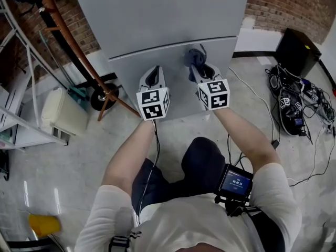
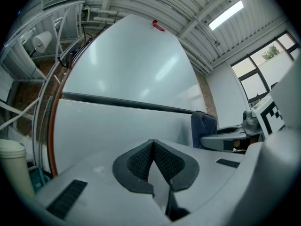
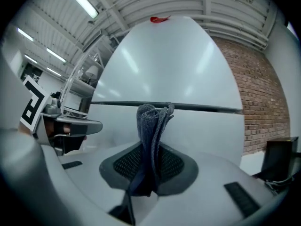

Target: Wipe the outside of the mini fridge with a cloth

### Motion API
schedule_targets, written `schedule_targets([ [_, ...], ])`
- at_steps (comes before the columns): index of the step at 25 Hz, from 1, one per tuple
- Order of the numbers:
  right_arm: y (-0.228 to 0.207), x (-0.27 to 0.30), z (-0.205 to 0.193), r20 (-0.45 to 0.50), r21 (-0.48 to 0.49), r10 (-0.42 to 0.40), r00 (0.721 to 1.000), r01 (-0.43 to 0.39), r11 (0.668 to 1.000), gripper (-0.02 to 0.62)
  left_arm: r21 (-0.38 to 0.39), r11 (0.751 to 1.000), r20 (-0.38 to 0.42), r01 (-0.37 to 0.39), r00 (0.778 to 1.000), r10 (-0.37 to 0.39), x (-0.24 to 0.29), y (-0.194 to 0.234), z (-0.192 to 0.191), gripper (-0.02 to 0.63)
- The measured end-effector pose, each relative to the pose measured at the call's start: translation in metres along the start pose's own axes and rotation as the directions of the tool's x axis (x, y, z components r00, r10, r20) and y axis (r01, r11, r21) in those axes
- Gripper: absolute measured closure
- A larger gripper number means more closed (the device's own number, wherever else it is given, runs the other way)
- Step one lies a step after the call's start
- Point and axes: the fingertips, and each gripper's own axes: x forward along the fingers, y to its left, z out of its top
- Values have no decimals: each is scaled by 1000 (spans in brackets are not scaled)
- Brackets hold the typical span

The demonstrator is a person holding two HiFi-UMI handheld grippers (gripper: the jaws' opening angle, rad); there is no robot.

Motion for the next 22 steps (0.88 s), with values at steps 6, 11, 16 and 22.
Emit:
schedule_targets([
  [6, 116, 35, 5, -12, -18, 169, 985, -170, 985, 515, 17, 992, -45, -127, 991, 128, -41, 76, -10, 606],
  [11, 201, 64, 4, -23, -43, 279, 960, -279, 959, 515, 24, 976, -70, -216, 974, 217, -80, 133, -24, 606],
  [16, 254, 86, -4, -40, -47, 324, 945, -326, 944, 515, 31, 966, -91, -256, 962, 258, -111, 170, -34, 606],
  [22, 268, 106, -17, -65, -75, 309, 949, -313, 947, 515, 14, 959, -108, -284, 953, 284, -129, 192, -45, 606],
])
